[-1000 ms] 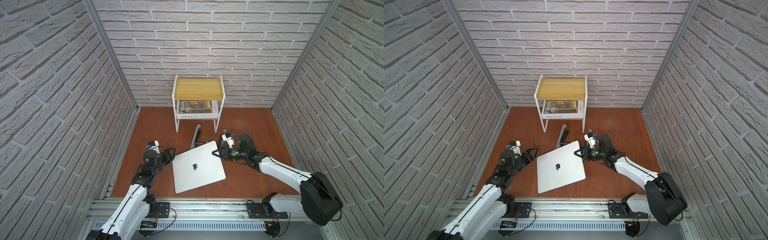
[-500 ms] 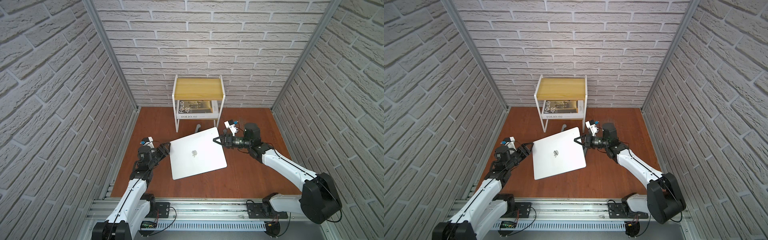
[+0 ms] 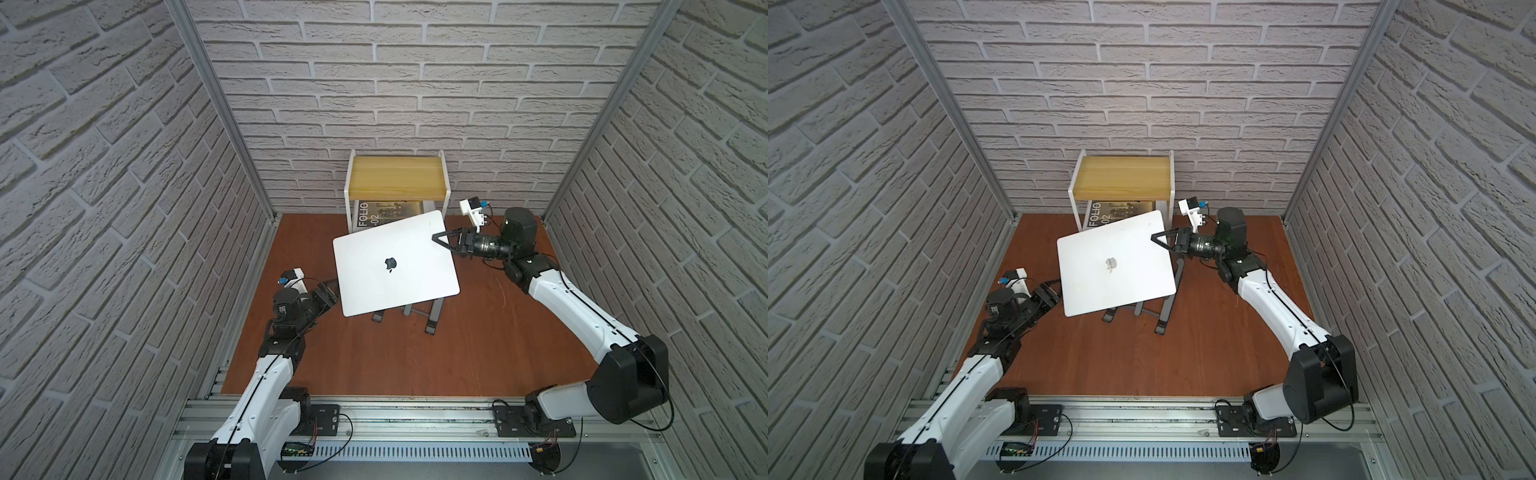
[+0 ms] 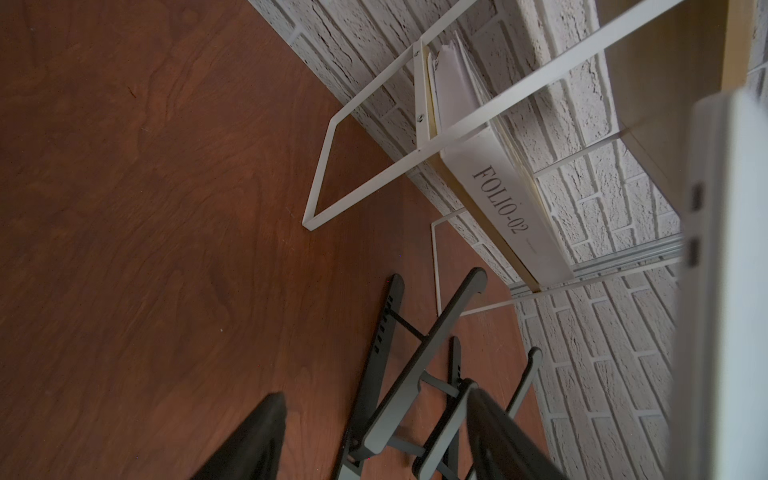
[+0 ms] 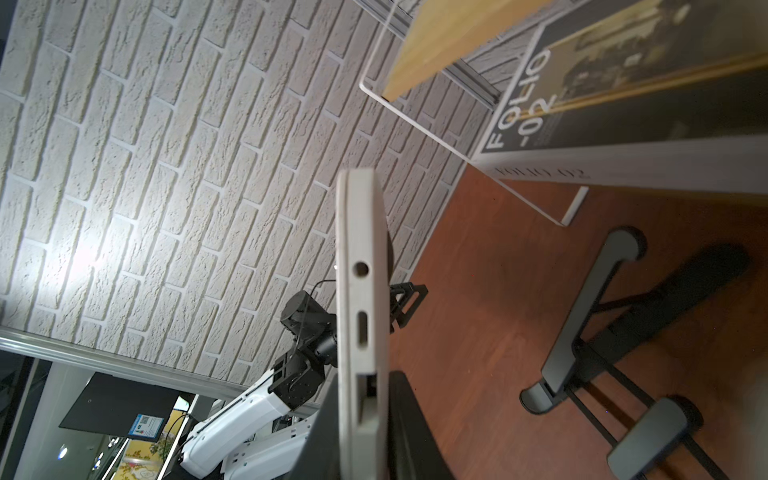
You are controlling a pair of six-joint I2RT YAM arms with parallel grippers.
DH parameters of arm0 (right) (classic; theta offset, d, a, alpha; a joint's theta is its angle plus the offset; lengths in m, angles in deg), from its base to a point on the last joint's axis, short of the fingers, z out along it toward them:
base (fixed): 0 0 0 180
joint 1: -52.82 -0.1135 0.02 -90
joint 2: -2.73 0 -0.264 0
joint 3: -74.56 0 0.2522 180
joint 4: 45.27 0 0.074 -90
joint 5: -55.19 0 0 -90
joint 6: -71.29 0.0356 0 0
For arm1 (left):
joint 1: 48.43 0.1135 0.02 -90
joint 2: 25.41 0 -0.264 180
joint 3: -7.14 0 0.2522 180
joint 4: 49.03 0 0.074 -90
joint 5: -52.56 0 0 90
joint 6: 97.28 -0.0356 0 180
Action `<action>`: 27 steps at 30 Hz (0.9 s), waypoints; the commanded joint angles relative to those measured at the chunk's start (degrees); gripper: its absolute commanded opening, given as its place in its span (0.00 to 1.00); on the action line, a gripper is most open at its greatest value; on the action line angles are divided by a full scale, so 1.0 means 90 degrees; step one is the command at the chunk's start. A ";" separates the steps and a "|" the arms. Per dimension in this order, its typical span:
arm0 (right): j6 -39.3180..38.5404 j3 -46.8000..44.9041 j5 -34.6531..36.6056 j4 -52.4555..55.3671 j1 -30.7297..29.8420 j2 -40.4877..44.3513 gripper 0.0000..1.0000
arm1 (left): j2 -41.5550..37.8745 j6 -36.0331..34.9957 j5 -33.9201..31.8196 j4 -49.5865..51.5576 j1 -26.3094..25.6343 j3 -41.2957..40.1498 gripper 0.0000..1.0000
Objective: Close the laptop lid and set it aside
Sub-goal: Place the laptop on the shelf.
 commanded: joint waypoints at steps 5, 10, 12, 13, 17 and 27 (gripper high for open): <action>0.0345 0.2066 -0.0595 -0.0542 0.0109 -0.0668 0.03 | -0.0012 -0.0088 0.0100 -0.0234 0.0042 0.0208 0.72; 0.0901 0.3508 -0.0430 -0.0572 0.0266 -0.1531 0.03 | -0.0009 -0.0086 0.0082 -0.0208 0.0045 0.0210 0.72; 0.1214 0.4002 -0.0252 -0.0690 0.0329 -0.1857 0.03 | 0.0005 -0.0061 0.0072 -0.0226 0.0046 0.0195 0.72; 0.1347 0.4215 -0.0095 -0.0723 0.0364 -0.2005 0.03 | 0.0021 -0.0052 0.0061 -0.0229 0.0045 0.0200 0.72; 0.1600 0.4902 0.0665 -0.0584 0.0426 -0.2643 0.03 | 0.0361 0.0275 -0.0033 -0.0744 -0.0176 0.0402 0.72; 0.2848 0.7613 0.1696 -0.0611 0.0514 -0.4726 0.03 | 0.1188 -0.0284 -0.0227 -0.0339 -0.1008 0.1887 0.73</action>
